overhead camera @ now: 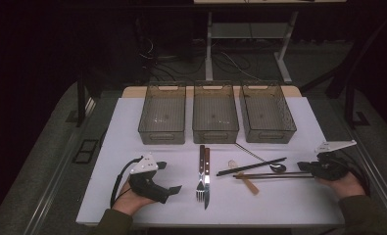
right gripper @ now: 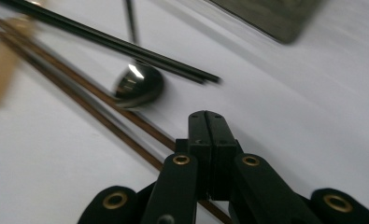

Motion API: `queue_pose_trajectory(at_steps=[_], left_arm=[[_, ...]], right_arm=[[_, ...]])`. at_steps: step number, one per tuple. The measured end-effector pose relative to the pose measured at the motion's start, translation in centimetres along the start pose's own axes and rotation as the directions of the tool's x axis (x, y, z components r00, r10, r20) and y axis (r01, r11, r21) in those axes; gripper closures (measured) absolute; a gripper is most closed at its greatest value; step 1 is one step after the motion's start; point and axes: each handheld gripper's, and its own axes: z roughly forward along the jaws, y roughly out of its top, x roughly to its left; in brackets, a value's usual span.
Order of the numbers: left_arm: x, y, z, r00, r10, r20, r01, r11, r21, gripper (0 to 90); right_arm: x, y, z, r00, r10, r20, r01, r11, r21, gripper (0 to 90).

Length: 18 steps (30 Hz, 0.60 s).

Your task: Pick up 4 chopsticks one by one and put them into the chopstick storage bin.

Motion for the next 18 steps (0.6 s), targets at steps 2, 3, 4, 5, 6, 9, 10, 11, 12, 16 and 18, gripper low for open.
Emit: queue_pose_trajectory(at_steps=[2,3,4,5,6,9,10,11,12,16,18], left_arm=[[0.0,0.0,0.0,1.0000,-0.002,0.000,0.002,1.0000,0.000,0.0],[0.0,0.0,0.0,1.0000,-0.003,0.000,0.003,1.0000,0.000,0.0],[0.1,0.0,0.0,1.0000,-0.003,0.002,0.003,1.0000,0.001,0.0],[0.1,0.0,0.0,1.0000,-0.002,0.001,0.002,1.0000,0.005,0.0],[0.1,0.0,0.0,1.0000,-0.001,0.001,0.001,1.0000,0.005,0.0],[0.0,0.0,0.0,1.0000,-0.001,0.001,0.001,1.0000,0.004,0.0],[0.0,0.0,0.0,1.0000,-0.003,0.002,0.003,1.0000,0.004,0.0],[0.0,0.0,0.0,1.0000,-0.003,0.003,0.003,1.0000,0.005,0.0],[0.1,0.0,0.0,1.0000,-0.002,0.003,0.002,1.0000,0.006,0.0],[0.0,0.0,0.0,1.0000,-0.002,0.004,0.002,1.0000,0.006,0.0],[0.0,0.0,0.0,1.0000,-0.002,0.004,0.002,1.0000,0.005,0.0]], right_arm=[[-0.2,-0.1,0.0,0.9999,0.012,0.006,-0.012,1.000,0.006,89.6],[-0.4,-0.2,0.1,0.9998,0.013,0.016,-0.013,1.000,0.012,89.6],[-0.8,-0.4,0.3,0.9991,0.030,0.029,-0.031,0.999,0.022,89.6],[-0.8,-0.4,0.3,0.9991,0.030,0.029,-0.031,0.999,0.022,89.6],[-1.1,-0.5,0.6,0.9987,0.036,0.037,-0.037,0.999,0.037,89.6],[-1.3,-0.8,0.8,0.9984,0.035,0.045,-0.038,0.998,0.059,89.6],[-1.3,-0.8,0.8,0.9984,0.035,0.045,-0.038,0.998,0.059,89.6],[-1.3,-0.8,0.8,0.9982,0.043,0.041,-0.045,0.997,0.055,89.6],[-1.2,-0.8,0.7,0.9982,0.037,0.047,-0.040,0.997,0.062,89.6],[-1.0,-0.9,0.7,0.9983,0.033,0.049,-0.036,0.997,0.070,89.6],[-0.9,-0.9,0.7,0.9985,0.026,0.049,-0.030,0.997,0.072,89.6]])
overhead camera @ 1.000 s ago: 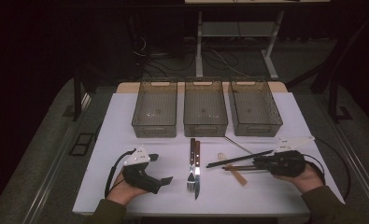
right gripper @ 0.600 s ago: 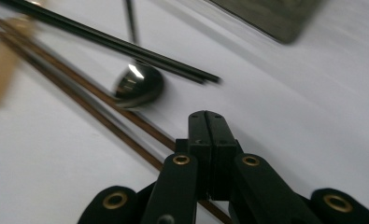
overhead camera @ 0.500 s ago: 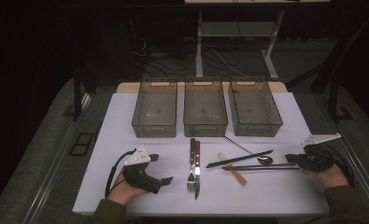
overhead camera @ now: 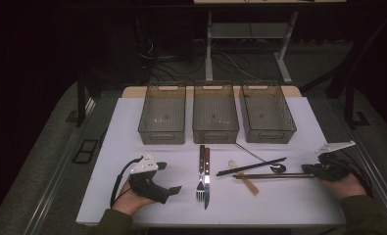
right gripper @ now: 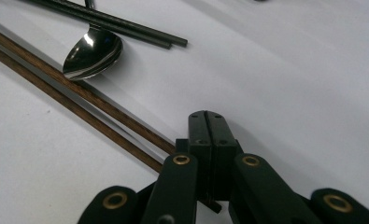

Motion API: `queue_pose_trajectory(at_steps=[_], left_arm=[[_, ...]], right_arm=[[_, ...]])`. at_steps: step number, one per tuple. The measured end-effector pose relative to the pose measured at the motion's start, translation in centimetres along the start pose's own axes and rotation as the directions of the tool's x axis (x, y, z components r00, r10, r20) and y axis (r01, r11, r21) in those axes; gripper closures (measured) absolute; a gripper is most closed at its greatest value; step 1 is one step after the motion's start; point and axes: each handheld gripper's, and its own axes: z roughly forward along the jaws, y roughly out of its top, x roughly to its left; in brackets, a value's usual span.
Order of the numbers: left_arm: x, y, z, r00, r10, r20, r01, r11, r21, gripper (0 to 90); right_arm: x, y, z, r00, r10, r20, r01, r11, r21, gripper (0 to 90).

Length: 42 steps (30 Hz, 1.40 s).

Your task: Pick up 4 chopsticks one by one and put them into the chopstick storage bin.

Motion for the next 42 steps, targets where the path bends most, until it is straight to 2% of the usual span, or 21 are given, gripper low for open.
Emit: queue_pose_trajectory(at_steps=[19,37,40,42], left_arm=[[-0.1,0.0,0.0,1.0000,0.003,0.007,-0.003,1.0000,-0.002,0.0],[-0.1,0.0,0.0,0.9999,0.008,0.010,-0.008,1.0000,0.001,0.0],[-0.1,0.1,0.0,0.9999,0.005,0.011,-0.005,1.0000,0.001,0.0],[-0.1,0.1,0.0,0.9999,0.007,0.012,-0.007,1.0000,0.001,0.0]], right_arm=[[0.9,-1.2,-0.9,0.9999,0.009,-0.010,-0.009,1.000,0.012,89.6],[2.9,-2.5,-2.0,0.9985,-0.022,-0.051,0.024,0.999,0.047,89.6],[3.0,-2.5,-2.0,0.9984,-0.033,-0.045,0.035,0.998,0.044,89.6],[2.9,-2.4,-2.2,0.9984,-0.038,-0.043,0.039,0.999,0.023,89.5]])
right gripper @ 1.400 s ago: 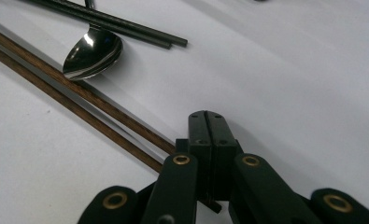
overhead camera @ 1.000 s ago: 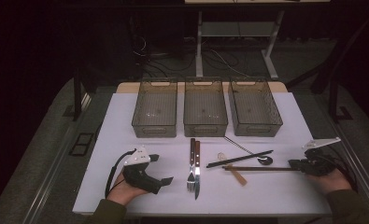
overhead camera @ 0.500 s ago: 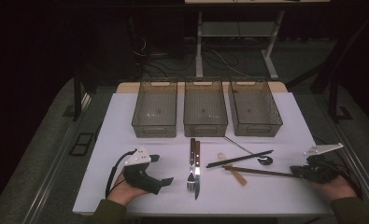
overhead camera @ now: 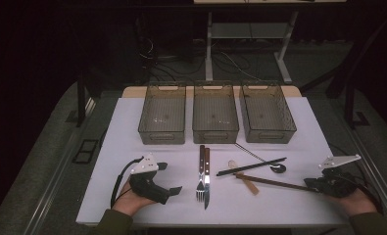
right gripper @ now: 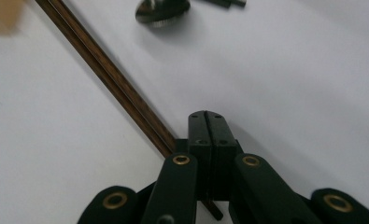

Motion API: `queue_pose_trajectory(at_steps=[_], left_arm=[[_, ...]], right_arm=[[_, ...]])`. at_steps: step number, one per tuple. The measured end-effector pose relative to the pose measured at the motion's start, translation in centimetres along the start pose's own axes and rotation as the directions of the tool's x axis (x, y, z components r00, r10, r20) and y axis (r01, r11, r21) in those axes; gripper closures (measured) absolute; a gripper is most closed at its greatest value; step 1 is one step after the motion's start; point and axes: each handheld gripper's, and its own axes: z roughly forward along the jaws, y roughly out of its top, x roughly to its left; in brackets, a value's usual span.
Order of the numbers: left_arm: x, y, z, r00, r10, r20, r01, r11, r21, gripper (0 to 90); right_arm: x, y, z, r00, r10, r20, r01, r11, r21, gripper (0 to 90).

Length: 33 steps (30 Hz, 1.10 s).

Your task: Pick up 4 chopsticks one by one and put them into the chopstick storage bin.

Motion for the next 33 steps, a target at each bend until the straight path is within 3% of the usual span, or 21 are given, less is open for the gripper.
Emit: queue_pose_trajectory(at_steps=[1,2,3,8,10,11,12,13,15,20,21,33], left_arm=[[0.0,0.0,0.0,1.0000,0.000,0.001,0.000,1.0000,0.000,0.0],[0.0,0.0,0.0,1.0000,0.001,0.002,-0.001,1.0000,0.001,0.0],[0.0,0.0,0.0,1.0000,0.001,0.003,-0.001,1.0000,0.001,0.0],[0.0,0.0,0.0,1.0000,-0.004,0.004,0.004,1.0000,0.000,0.0],[0.0,0.0,0.1,1.0000,-0.005,0.004,0.005,1.0000,0.000,0.0],[0.0,0.0,0.1,1.0000,-0.007,0.004,0.007,1.0000,0.000,0.0],[0.0,0.0,0.1,1.0000,-0.007,0.005,0.007,1.0000,-0.001,0.0],[-0.1,0.0,0.1,0.9999,-0.009,0.005,0.009,1.0000,-0.002,0.0],[-0.1,0.0,0.1,0.9999,-0.011,0.006,0.011,0.9999,-0.003,0.0],[0.0,-0.1,0.2,0.9999,-0.013,0.010,0.013,0.9999,-0.002,0.0],[-0.1,-0.1,0.2,0.9999,-0.013,0.011,0.013,0.9999,-0.002,0.0],[-0.1,0.0,0.2,0.9998,-0.007,0.017,0.007,1.0000,0.000,0.0]], right_arm=[[0.0,0.2,-0.4,0.9998,-0.007,-0.018,0.006,0.999,-0.047,88.3],[0.0,0.2,-0.4,0.9998,-0.007,-0.018,0.006,0.999,-0.047,88.3],[0.1,0.5,-0.7,0.9992,-0.028,-0.028,0.025,0.996,-0.091,87.4],[0.7,1.2,-0.8,0.9949,-0.072,-0.071,0.061,0.988,-0.140,83.8],[1.6,1.9,-0.6,0.9809,-0.135,-0.140,0.108,0.977,-0.184,81.4],[1.6,1.9,-0.6,0.9809,-0.135,-0.140,0.108,0.977,-0.184,81.4],[2.1,2.2,-0.4,0.9735,-0.159,-0.165,0.126,0.973,-0.192,80.6],[2.8,2.7,0.1,0.9609,-0.199,-0.193,0.160,0.967,-0.200,80.2],[3.0,3.0,0.3,0.9566,-0.208,-0.204,0.167,0.965,-0.200,80.2],[4.1,4.5,1.5,0.9315,-0.274,-0.239,0.228,0.952,-0.205,79.2],[4.6,5.0,2.0,0.9215,-0.303,-0.243,0.261,0.947,-0.190,79.3],[4.5,4.6,2.8,0.9131,-0.339,-0.226,0.313,0.939,-0.145,79.3]])
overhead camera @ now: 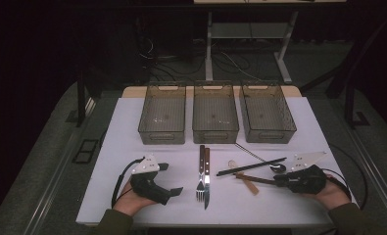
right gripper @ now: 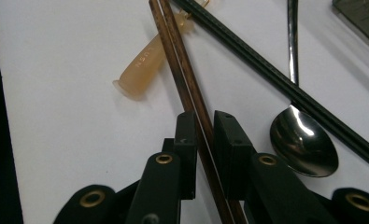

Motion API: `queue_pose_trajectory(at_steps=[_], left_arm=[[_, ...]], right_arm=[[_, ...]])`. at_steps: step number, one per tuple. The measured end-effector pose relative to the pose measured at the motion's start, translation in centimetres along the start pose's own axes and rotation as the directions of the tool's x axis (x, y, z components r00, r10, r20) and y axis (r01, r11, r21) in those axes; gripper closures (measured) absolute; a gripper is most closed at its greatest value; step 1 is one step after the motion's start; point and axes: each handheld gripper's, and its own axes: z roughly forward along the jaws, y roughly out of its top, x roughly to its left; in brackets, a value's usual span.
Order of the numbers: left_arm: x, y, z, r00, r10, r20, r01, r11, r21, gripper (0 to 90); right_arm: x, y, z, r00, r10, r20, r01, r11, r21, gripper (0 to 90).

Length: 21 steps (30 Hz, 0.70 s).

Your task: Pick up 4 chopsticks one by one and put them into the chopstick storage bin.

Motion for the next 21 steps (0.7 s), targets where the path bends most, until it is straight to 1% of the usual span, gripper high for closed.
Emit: queue_pose_trajectory(at_steps=[8,17,21], left_arm=[[0.01,0.00,0.02,1.0000,0.003,0.003,-0.003,1.0000,0.002,0.0],[-0.04,0.01,0.06,1.0000,0.002,0.005,-0.002,1.0000,0.002,0.0],[-0.04,0.02,0.04,1.0000,0.001,0.006,-0.001,1.0000,0.001,0.0]], right_arm=[[0.04,-0.18,0.25,0.9998,-0.013,-0.012,0.013,1.000,0.015,79.3],[0.16,-0.20,0.27,0.9991,-0.036,-0.019,0.037,0.999,0.009,78.7],[0.16,-0.23,0.27,0.9990,-0.042,-0.013,0.043,0.999,0.014,78.5]])
